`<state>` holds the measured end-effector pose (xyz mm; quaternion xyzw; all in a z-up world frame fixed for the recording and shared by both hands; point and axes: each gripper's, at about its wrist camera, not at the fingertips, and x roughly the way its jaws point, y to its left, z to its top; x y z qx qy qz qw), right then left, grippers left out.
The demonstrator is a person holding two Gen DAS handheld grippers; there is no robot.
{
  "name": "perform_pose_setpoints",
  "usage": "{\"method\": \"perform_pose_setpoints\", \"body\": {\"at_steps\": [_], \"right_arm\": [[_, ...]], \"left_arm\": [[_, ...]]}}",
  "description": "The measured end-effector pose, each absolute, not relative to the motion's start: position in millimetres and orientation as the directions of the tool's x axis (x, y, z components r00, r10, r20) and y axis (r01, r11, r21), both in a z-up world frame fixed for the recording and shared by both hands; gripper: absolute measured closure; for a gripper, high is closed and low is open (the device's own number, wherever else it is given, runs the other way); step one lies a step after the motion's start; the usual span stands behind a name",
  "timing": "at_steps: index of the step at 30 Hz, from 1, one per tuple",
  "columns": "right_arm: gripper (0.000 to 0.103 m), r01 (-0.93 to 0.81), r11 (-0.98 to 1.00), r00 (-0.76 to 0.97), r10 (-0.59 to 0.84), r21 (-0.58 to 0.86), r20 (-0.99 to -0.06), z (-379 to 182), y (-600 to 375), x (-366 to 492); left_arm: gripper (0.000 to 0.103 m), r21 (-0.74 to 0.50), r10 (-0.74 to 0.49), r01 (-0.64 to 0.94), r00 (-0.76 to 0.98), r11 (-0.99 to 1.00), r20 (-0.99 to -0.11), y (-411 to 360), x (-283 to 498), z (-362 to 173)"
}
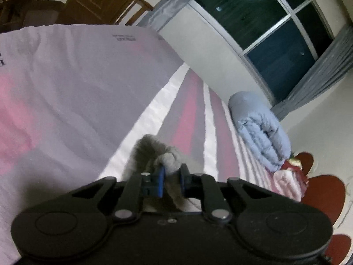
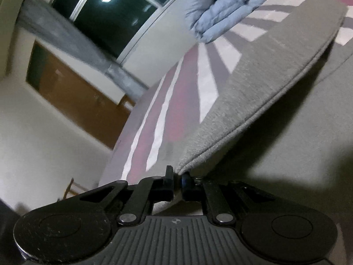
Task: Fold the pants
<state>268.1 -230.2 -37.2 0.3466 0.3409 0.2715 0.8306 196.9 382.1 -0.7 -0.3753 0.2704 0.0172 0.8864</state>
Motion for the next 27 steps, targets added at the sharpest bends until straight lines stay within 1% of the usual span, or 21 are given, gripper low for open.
{"method": "perform_pose_setpoints", "body": {"at_steps": [1,3,4,5,8,12,14,16,17,18,19,20,21,22,24,27], "right_arm": [[0.097,-0.215,0.635,0.611,0.68,0.742,-0.405,-44,-228,263],[0.097,-0.154,0.657,0.589,0.661,0.739,-0.465,-68,-228,257],[0.097,-0.118,0.659,0.579,0.653,0.743,-0.487,-80,-230,254],[0.097,-0.115,0.653,0.58,0.656,0.749,-0.483,-88,-233,250],[0.097,-0.149,0.67,0.584,0.653,0.727,-0.483,-82,-231,246],[0.097,-0.18,0.646,0.603,0.668,0.742,-0.435,-63,-232,242],[0.097,-0.186,0.638,0.615,0.669,0.747,-0.418,-57,-232,243],[0.097,-0.164,0.653,0.607,0.658,0.739,-0.447,-64,-232,243],[0.096,-0.133,0.68,0.584,0.642,0.721,-0.497,-75,-226,245],[0.097,-0.107,0.686,0.562,0.639,0.72,-0.525,-83,-224,248],[0.096,-0.084,0.66,0.56,0.651,0.746,-0.513,-89,-228,248],[0.095,-0.058,0.637,0.56,0.659,0.769,-0.503,-89,-233,249],[0.082,-0.046,0.637,0.573,0.648,0.77,-0.502,-85,-238,246],[0.075,-0.051,0.655,0.598,0.625,0.754,-0.502,-77,-243,242],[0.075,-0.075,0.69,0.643,0.585,0.72,-0.494,-62,-256,234],[0.075,-0.076,0.705,0.693,0.546,0.705,-0.471,-46,-284,228]], "left_arm": [[0.099,-0.643,-0.179,-0.25,0.832,0.724,-0.525,381,197,-8],[0.098,-0.572,-0.185,-0.289,0.754,0.768,-0.63,372,199,-29],[0.098,-0.56,-0.178,-0.288,0.753,0.777,-0.634,369,197,-33],[0.098,-0.582,-0.183,-0.287,0.766,0.761,-0.617,371,192,-36],[0.099,-0.6,-0.18,-0.298,0.774,0.742,-0.608,372,191,-35],[0.099,-0.589,-0.166,-0.27,0.797,0.761,-0.581,369,190,-21],[0.099,-0.563,-0.153,-0.278,0.786,0.778,-0.6,366,190,-20],[0.098,-0.53,-0.141,-0.296,0.759,0.795,-0.636,363,190,-29],[0.096,-0.534,-0.14,-0.298,0.761,0.791,-0.633,364,189,-32],[0.092,-0.543,-0.138,-0.306,0.765,0.782,-0.629,365,188,-32],[0.09,-0.547,-0.131,-0.314,0.768,0.776,-0.627,364,188,-31],[0.085,-0.532,-0.11,-0.326,0.768,0.782,-0.631,362,186,-26],[0.084,-0.498,-0.075,-0.341,0.763,0.798,-0.643,359,184,-21],[0.084,-0.457,-0.041,-0.351,0.755,0.818,-0.654,354,182,-14],[0.084,-0.412,0.003,-0.352,0.763,0.841,-0.646,344,173,0],[0.084,-0.377,0.005,-0.295,0.793,0.878,-0.609,318,172,19]]}}
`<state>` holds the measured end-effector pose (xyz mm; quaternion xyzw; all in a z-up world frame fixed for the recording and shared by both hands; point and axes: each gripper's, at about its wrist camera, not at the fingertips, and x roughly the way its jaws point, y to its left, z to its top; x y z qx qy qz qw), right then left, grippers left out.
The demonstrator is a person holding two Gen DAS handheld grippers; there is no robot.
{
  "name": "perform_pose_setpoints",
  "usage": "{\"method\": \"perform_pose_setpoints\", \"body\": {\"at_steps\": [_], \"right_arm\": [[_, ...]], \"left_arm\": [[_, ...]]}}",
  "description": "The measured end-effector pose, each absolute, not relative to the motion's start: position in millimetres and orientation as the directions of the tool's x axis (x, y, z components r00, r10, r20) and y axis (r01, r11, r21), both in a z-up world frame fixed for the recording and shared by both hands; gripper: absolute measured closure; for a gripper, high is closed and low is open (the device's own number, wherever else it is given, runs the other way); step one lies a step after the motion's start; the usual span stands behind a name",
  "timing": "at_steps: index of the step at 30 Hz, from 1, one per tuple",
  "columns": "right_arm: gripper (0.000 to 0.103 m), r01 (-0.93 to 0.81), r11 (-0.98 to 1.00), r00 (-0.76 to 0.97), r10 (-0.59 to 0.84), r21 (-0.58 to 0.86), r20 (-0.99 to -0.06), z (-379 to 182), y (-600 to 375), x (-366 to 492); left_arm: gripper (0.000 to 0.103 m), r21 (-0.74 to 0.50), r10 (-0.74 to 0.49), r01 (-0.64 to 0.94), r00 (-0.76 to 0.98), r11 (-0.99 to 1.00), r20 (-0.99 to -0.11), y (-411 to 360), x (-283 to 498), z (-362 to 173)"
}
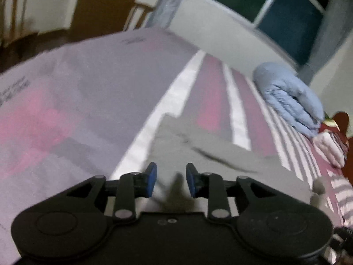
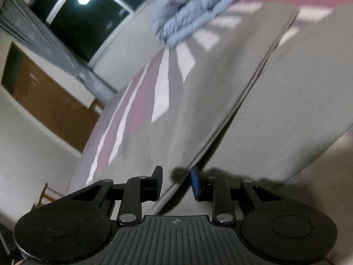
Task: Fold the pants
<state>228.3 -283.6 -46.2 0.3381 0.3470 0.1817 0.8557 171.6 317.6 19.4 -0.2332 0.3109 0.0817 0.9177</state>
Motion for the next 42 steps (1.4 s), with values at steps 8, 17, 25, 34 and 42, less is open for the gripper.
{"method": "perform_pose_setpoints", "body": {"at_steps": [8,17,25,34,42], "right_arm": [[0.075,0.066,0.616,0.738,0.499,0.785,-0.453,-51,-338,271],[0.075,0.101,0.482,0.695,0.591,0.87,-0.408,-88,-359,318],[0.087,0.078,0.434,0.696,0.621,0.897,-0.361,-97,-355,341],[0.098,-0.099,0.565,0.798,0.537,0.819,-0.273,-42,-375,280],[0.098,0.011,0.71,0.743,0.465,0.704,-0.481,-67,-383,209]], "left_arm": [[0.073,-0.272,0.02,-0.264,0.751,0.925,-0.66,226,220,-1],[0.065,-0.185,0.12,-0.3,0.764,0.936,-0.633,192,204,-47],[0.056,-0.139,0.177,-0.318,0.783,0.938,-0.596,175,204,-55],[0.056,-0.143,0.168,-0.305,0.793,0.942,-0.585,176,201,-56],[0.056,-0.157,0.156,-0.297,0.8,0.942,-0.579,177,198,-56]]}}
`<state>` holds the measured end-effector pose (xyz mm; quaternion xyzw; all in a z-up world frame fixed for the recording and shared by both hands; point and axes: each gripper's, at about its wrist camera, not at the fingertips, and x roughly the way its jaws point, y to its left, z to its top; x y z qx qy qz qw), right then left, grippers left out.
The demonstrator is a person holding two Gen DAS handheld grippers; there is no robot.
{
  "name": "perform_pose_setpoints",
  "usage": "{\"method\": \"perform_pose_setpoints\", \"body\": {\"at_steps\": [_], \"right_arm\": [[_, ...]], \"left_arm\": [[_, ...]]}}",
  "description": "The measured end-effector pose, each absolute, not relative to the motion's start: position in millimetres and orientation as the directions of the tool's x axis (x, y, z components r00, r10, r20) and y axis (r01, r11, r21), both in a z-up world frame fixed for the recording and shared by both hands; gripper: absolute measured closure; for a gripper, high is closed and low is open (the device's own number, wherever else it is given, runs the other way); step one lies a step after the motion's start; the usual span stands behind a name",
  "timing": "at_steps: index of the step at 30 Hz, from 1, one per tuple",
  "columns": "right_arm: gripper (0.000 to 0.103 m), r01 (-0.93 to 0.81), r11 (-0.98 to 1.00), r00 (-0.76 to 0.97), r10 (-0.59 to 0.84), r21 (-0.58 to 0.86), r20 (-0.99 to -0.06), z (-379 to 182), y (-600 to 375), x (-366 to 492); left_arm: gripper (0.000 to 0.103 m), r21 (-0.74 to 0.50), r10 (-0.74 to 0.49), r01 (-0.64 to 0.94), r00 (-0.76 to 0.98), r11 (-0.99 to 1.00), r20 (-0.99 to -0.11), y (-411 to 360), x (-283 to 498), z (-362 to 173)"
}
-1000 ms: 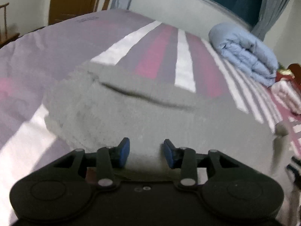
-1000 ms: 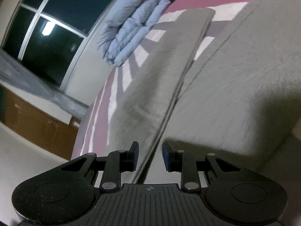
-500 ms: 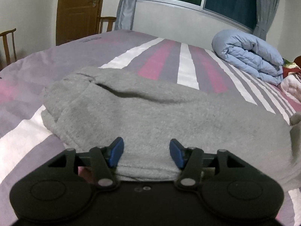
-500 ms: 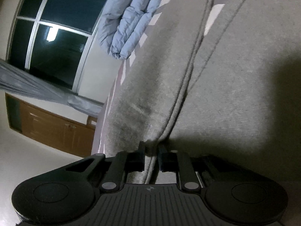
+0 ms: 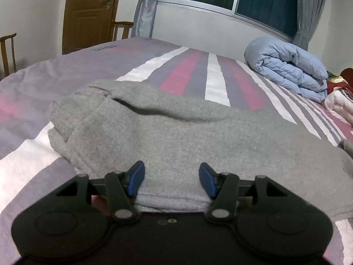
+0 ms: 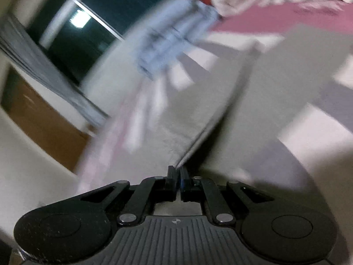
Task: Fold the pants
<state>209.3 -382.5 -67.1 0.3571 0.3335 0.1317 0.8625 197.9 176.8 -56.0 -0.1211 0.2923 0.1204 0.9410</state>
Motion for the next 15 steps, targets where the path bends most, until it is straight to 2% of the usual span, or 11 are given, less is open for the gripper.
{"method": "perform_pose_setpoints", "body": {"at_steps": [1,3,6,10,15], "right_arm": [[0.098,0.066,0.683,0.717,0.475,0.727,-0.511,-80,-387,214],[0.097,0.104,0.587,0.742,0.492,0.803,-0.456,-86,-403,214],[0.096,0.067,0.563,0.813,0.448,0.824,-0.372,-68,-424,215],[0.096,0.098,0.611,0.812,0.407,0.785,-0.418,-63,-437,250],[0.096,0.161,0.572,0.793,0.411,0.804,-0.451,-85,-443,294]], "left_arm": [[0.056,-0.158,0.156,-0.298,0.8,0.941,-0.58,177,198,-56],[0.056,-0.157,0.158,-0.3,0.799,0.941,-0.58,177,198,-55],[0.056,-0.159,0.156,-0.298,0.801,0.941,-0.578,177,198,-55],[0.055,-0.162,0.156,-0.299,0.803,0.941,-0.576,177,198,-56],[0.053,-0.155,0.16,-0.301,0.801,0.941,-0.577,175,199,-55]]}}
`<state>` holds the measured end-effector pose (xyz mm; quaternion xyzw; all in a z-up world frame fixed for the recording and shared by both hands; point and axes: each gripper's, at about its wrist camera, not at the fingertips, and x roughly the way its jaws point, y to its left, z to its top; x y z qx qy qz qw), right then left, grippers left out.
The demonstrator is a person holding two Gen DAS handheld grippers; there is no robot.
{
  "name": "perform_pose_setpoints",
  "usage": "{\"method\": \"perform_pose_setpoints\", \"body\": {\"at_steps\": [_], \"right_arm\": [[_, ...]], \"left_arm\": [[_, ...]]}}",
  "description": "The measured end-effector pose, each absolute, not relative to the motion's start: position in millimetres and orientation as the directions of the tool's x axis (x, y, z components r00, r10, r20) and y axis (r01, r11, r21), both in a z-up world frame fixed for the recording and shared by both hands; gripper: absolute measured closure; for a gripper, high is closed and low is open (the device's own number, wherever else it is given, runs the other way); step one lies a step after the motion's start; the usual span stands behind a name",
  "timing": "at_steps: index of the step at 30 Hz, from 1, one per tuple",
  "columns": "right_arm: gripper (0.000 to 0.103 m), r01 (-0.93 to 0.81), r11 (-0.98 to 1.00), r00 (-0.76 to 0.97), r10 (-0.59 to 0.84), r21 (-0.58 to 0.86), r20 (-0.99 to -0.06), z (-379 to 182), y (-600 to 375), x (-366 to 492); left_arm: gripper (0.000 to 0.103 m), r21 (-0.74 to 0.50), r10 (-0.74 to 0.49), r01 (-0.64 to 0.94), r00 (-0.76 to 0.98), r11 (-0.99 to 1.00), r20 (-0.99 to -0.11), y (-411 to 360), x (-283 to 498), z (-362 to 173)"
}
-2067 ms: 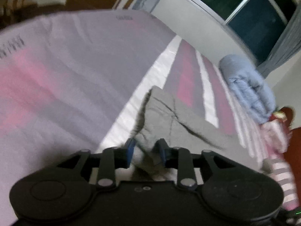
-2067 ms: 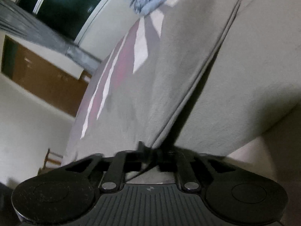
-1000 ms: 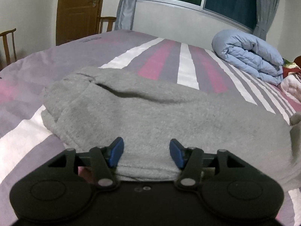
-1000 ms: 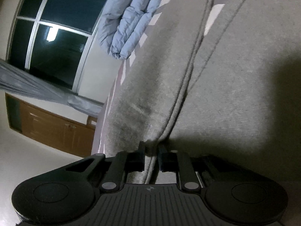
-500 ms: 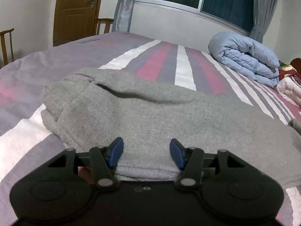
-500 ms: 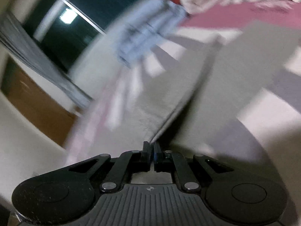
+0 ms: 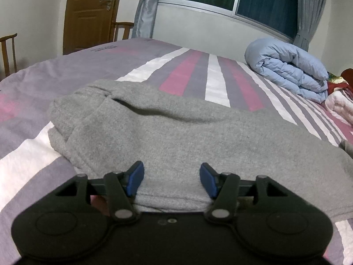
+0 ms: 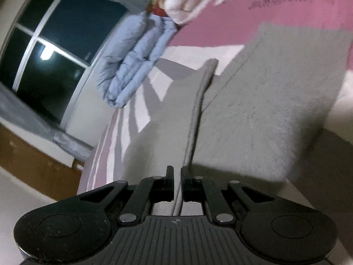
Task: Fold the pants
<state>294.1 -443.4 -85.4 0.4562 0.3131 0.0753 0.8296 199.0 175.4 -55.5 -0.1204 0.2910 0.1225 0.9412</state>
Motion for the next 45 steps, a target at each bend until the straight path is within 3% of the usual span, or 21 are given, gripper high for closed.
{"method": "perform_pose_setpoints", "body": {"at_steps": [6,16,26,29,31,33,34,39,41,43,45], "right_arm": [[0.096,0.201,0.475,0.789,0.439,0.857,-0.429,-117,-457,321],[0.096,0.215,0.416,0.788,0.461,0.884,-0.409,-120,-471,342],[0.09,0.21,0.42,0.786,0.464,0.883,-0.408,-116,-475,303],[0.068,0.196,0.409,0.804,0.454,0.891,-0.385,-113,-470,308],[0.045,0.184,0.411,0.812,0.449,0.893,-0.374,-108,-465,313],[0.031,0.161,0.42,0.813,0.457,0.893,-0.361,-101,-458,320],[0.03,0.154,0.434,0.808,0.463,0.888,-0.366,-98,-454,325],[0.032,0.128,0.367,0.815,0.491,0.922,-0.308,-103,-459,348],[0.047,0.132,0.366,0.813,0.492,0.921,-0.312,-104,-463,358],[0.09,0.156,0.398,0.788,0.502,0.904,-0.356,-106,-466,366],[0.093,0.16,0.471,0.769,0.492,0.868,-0.408,-103,-466,368]], "left_arm": [[0.042,-0.133,0.155,-0.281,0.801,0.95,-0.578,170,203,-56],[0.041,-0.137,0.151,-0.276,0.805,0.951,-0.574,170,203,-57],[0.036,-0.136,0.14,-0.261,0.809,0.956,-0.571,169,203,-57],[0.036,-0.139,0.138,-0.26,0.81,0.956,-0.57,169,203,-57],[0.036,-0.141,0.136,-0.26,0.81,0.955,-0.57,170,203,-57],[0.036,-0.14,0.136,-0.259,0.81,0.955,-0.57,169,203,-58],[0.036,-0.141,0.136,-0.259,0.811,0.955,-0.57,170,203,-57],[0.036,-0.142,0.135,-0.259,0.811,0.955,-0.57,170,203,-58],[0.035,-0.141,0.134,-0.258,0.811,0.956,-0.57,170,203,-58],[0.035,-0.137,0.135,-0.256,0.81,0.957,-0.57,169,204,-58],[0.034,-0.136,0.133,-0.253,0.811,0.958,-0.569,169,204,-58]]}}
